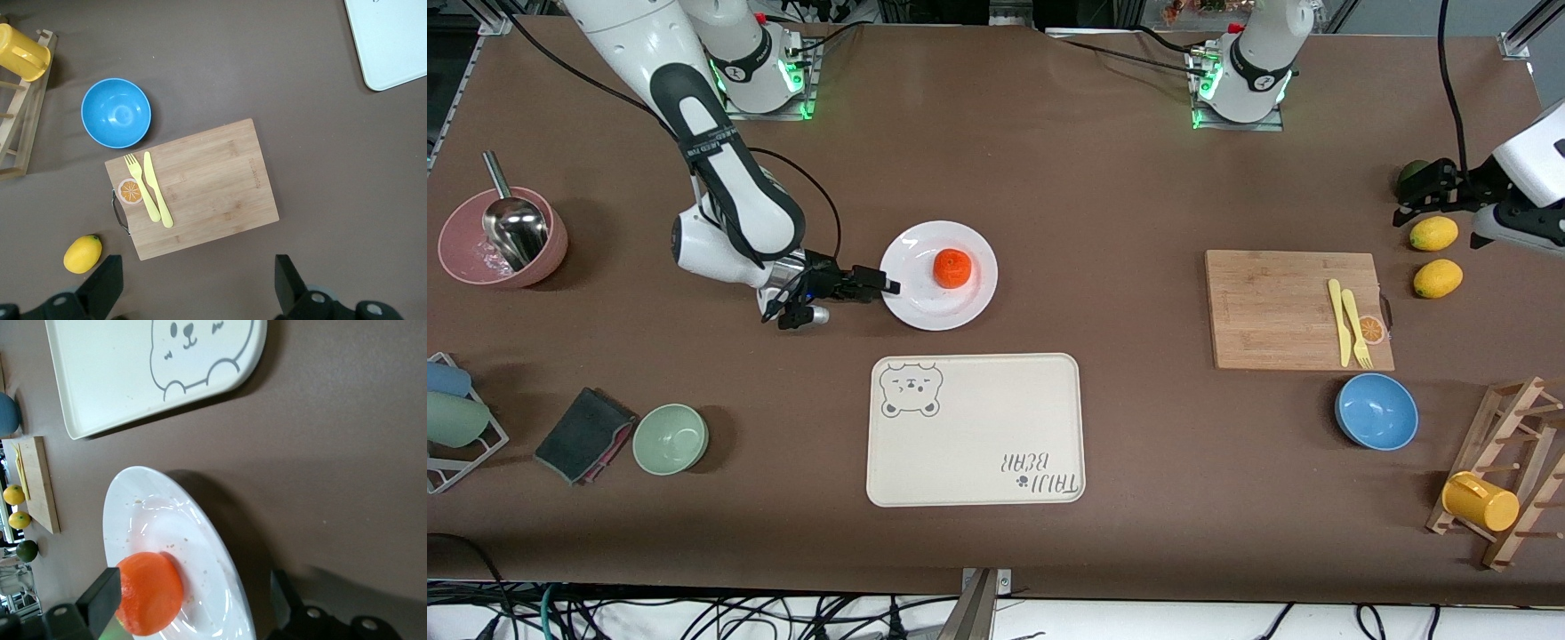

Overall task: Place orange and plate with both arms
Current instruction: 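Grasp the rim of the white plate with the right gripper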

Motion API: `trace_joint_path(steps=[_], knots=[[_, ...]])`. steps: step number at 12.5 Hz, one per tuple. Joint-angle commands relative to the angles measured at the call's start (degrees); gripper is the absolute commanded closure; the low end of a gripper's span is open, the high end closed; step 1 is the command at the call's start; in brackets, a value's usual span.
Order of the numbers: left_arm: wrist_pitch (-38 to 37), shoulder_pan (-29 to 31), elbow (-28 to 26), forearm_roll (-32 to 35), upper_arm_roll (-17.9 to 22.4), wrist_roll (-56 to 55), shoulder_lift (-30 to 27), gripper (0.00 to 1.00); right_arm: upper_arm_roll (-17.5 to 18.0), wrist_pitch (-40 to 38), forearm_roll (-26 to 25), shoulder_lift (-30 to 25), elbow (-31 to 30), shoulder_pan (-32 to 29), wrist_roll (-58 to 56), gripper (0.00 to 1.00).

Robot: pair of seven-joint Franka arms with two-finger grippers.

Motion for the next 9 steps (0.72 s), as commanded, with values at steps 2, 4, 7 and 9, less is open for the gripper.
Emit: trace_joint_path(steps=[2,4,7,9], knots=[[-1.31,-0.56,2.01,-1.57,0.59,1.65,1.72,0.00,1.38,2.19,3.37,-0.57,-2.71,-0.97,-2.48,0.16],[-1.31,-0.56,2.01,-1.57,0.59,1.74,1.64,0.00,1.55,3.08,3.55,-0.57,-3.07,-0.97,-2.83,0.34],[-1.04,-0.47,2.10,-1.40,0.59,1.74,1.72,0.00,2.17,3.34,7.75,0.22,-3.16,-0.97,-5.45,0.51],[-0.95,-0.03,2.10,-1.57,0.59,1.74,1.72,0.00,2.43,4.48,10.05,0.92,-3.16,-1.06,-8.44,0.63]])
